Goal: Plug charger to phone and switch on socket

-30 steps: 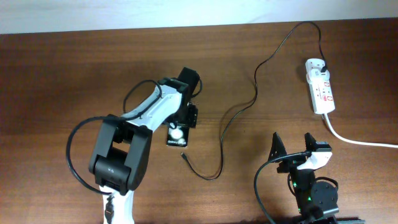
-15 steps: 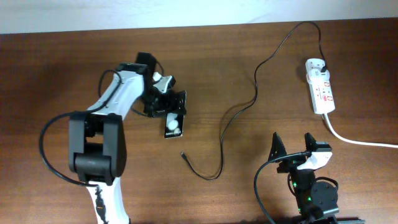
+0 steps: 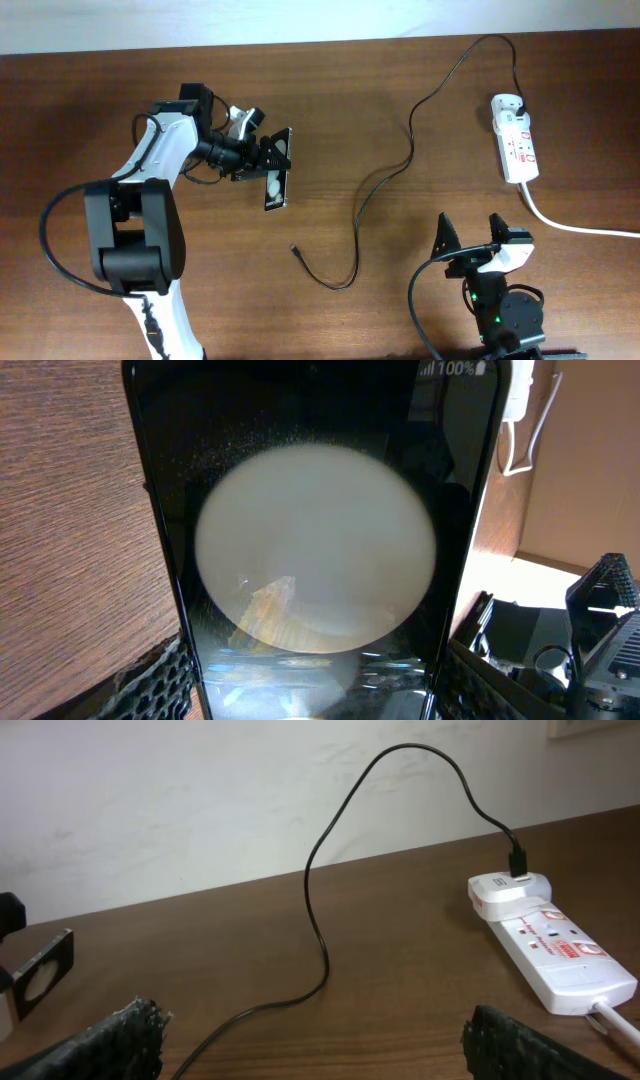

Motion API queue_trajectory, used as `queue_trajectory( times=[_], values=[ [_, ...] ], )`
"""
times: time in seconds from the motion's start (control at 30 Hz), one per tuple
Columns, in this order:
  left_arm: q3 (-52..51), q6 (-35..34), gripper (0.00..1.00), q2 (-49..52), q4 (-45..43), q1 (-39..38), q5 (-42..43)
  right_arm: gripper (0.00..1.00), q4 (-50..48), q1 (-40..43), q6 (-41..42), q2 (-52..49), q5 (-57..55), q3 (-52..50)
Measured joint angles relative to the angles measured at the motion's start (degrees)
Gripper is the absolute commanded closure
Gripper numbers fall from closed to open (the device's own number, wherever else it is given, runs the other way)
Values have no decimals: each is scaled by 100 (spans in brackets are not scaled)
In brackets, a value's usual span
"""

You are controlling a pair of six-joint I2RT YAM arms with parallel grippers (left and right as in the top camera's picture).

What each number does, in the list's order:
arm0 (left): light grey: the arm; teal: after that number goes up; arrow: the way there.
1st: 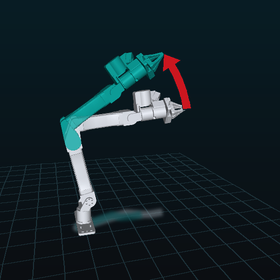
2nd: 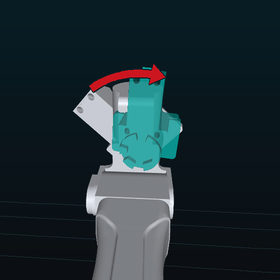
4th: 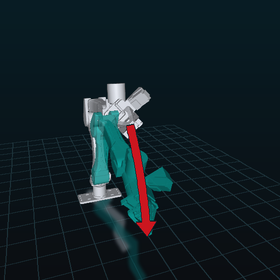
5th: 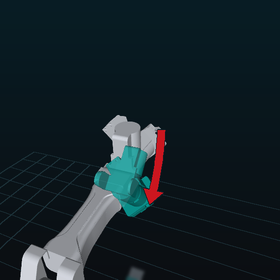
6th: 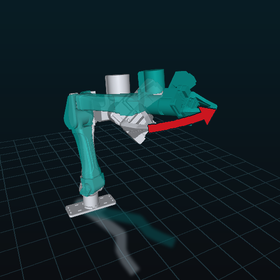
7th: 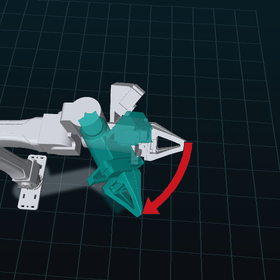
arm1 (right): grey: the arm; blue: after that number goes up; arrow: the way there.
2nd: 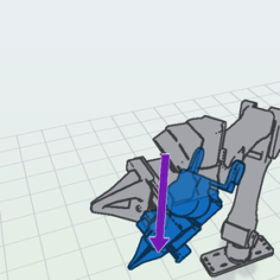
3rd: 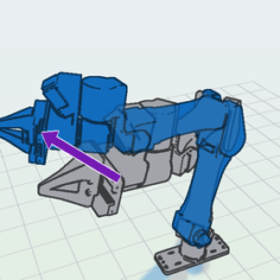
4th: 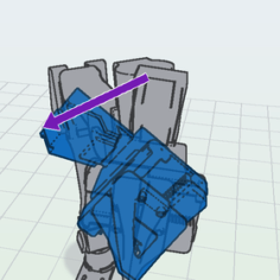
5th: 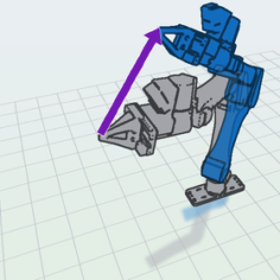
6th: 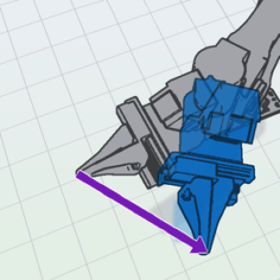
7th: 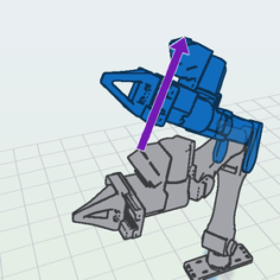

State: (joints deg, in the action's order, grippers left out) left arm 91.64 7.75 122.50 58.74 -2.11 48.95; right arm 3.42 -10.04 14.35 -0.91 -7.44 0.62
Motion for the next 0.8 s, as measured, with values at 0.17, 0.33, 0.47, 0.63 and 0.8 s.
queue_trajectory(
  times=[0.17,0.33,0.47,0.63,0.8],
  values=[
    [0,2,34,0,2,0,20,1,691,0,-2,-63,719,350],
    [2,20,34,0,7,0,35,1,2323,0,0,-1298,868,2929],
    [11,20,34,0,-4,-2,37,1,4131,0,-2,-3403,1084,5698],
    [9,20,33,0,0,0,39,1,4138,0,0,-4743,1770,6677],
    [9,22,33,0,-4,0,37,1,4301,0,48,-5914,2802,6704]
  ],
)
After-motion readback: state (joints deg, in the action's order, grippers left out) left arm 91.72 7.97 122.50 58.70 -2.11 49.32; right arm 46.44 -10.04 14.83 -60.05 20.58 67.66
